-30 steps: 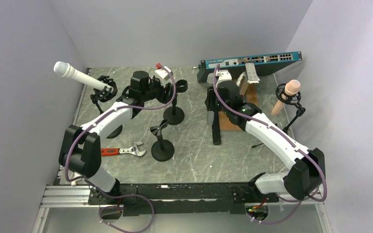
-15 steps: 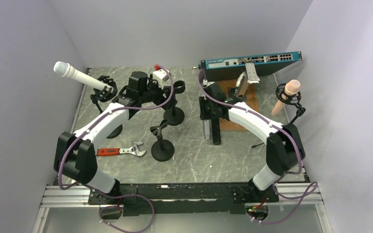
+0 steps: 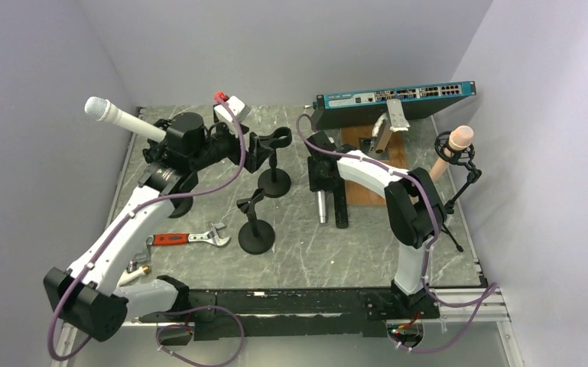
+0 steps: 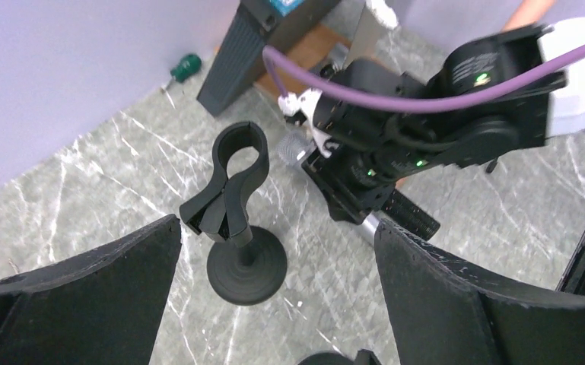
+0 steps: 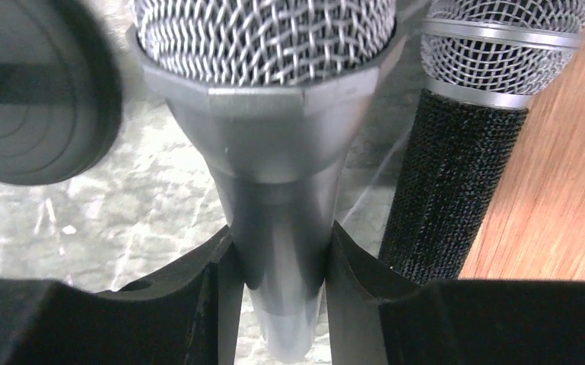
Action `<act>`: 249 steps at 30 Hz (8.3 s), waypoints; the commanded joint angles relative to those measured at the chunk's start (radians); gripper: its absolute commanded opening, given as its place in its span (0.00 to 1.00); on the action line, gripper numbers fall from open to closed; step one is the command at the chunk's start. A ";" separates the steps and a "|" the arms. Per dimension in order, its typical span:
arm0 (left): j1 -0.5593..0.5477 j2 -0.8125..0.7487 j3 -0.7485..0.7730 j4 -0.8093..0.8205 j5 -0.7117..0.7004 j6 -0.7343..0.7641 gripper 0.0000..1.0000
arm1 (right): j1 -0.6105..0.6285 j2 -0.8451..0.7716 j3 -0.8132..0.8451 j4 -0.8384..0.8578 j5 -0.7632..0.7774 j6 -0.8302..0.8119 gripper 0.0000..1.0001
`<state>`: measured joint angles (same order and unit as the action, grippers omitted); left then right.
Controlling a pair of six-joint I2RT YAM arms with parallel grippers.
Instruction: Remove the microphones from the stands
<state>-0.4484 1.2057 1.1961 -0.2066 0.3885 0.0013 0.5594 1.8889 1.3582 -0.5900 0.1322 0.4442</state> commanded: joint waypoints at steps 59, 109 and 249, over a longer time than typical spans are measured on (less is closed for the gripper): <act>-0.125 -0.229 0.269 -0.373 -0.638 -0.167 0.99 | 0.078 -0.354 0.200 0.189 -0.098 -0.126 0.98; 0.712 -0.291 -0.115 0.079 -0.444 -0.669 0.60 | 0.085 -0.684 -0.098 0.340 -0.390 -0.126 1.00; -0.200 -0.310 0.247 -0.880 -0.889 -0.440 0.99 | -0.024 -0.138 -0.358 0.451 -0.353 0.093 0.44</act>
<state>-0.7303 0.8589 1.3491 -1.0618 -0.5179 -0.4812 0.5392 1.7527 0.9695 -0.1741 -0.2333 0.5426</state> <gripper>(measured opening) 0.994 0.422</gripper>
